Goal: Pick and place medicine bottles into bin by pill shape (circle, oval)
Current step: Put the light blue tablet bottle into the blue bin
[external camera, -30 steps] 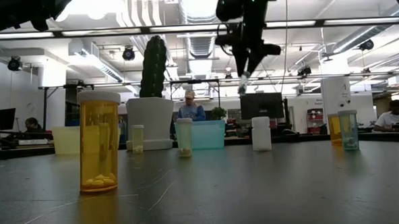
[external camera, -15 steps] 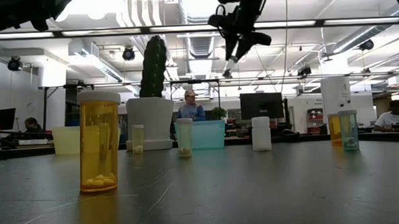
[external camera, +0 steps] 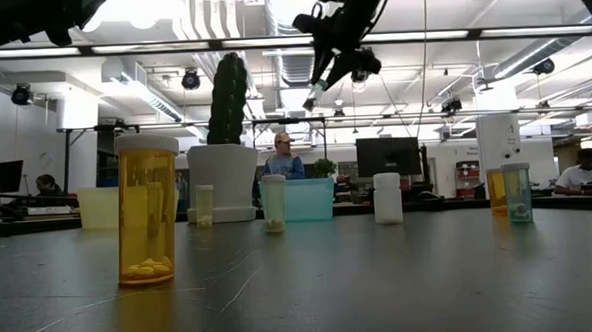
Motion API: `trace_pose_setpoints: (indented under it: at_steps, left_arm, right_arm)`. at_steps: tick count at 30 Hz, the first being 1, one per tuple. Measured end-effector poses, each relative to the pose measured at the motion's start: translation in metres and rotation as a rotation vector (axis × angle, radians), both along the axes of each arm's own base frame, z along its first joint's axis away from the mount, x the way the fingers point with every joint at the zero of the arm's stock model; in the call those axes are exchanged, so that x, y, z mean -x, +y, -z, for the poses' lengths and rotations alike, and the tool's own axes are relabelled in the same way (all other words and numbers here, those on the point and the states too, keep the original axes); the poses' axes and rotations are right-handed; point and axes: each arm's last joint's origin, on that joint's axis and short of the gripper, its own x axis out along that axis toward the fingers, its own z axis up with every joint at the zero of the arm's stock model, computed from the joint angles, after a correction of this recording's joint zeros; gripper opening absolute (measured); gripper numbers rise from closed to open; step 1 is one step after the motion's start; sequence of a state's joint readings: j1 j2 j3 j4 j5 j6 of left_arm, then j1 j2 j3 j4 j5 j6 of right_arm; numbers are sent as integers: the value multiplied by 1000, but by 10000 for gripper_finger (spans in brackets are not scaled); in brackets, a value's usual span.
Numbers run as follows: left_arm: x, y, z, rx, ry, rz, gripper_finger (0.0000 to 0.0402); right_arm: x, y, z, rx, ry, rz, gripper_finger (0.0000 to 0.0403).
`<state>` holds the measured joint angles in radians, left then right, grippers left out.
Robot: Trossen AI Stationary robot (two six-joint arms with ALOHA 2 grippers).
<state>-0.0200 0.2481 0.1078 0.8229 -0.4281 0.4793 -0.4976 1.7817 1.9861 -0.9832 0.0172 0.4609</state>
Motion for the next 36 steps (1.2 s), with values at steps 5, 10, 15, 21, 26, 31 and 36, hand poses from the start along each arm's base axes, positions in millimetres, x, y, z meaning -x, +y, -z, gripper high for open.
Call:
trace_pose_setpoints:
  at_steps: [5, 10, 15, 21, 26, 31, 36]
  left_arm:
    - [0, 0, 0, -3, -4, -2, 187]
    - [0, 0, 0, -4, -3, -3, 187]
    - [0, 0, 0, -4, -2, -4, 187]
    - [0, 0, 0, -7, 1, -8, 187]
    - [0, 0, 0, -20, 12, -24, 187]
    - [0, 0, 0, -19, 12, -26, 187]
    - [0, 0, 0, -20, 12, -26, 187]
  right_arm:
    - [-23, -12, 14, -28, 12, -72, 111]
    - [-37, -33, 26, -40, 95, -119, 111]
    - [-41, -57, 48, -63, 141, -126, 111]
    - [-39, -76, 74, -72, 225, -155, 111]
    - [-46, -81, 91, -31, 277, -172, 111]
    - [-54, -85, 111, -4, 322, -200, 112]
    - [-62, -83, 128, -11, 350, -230, 112]
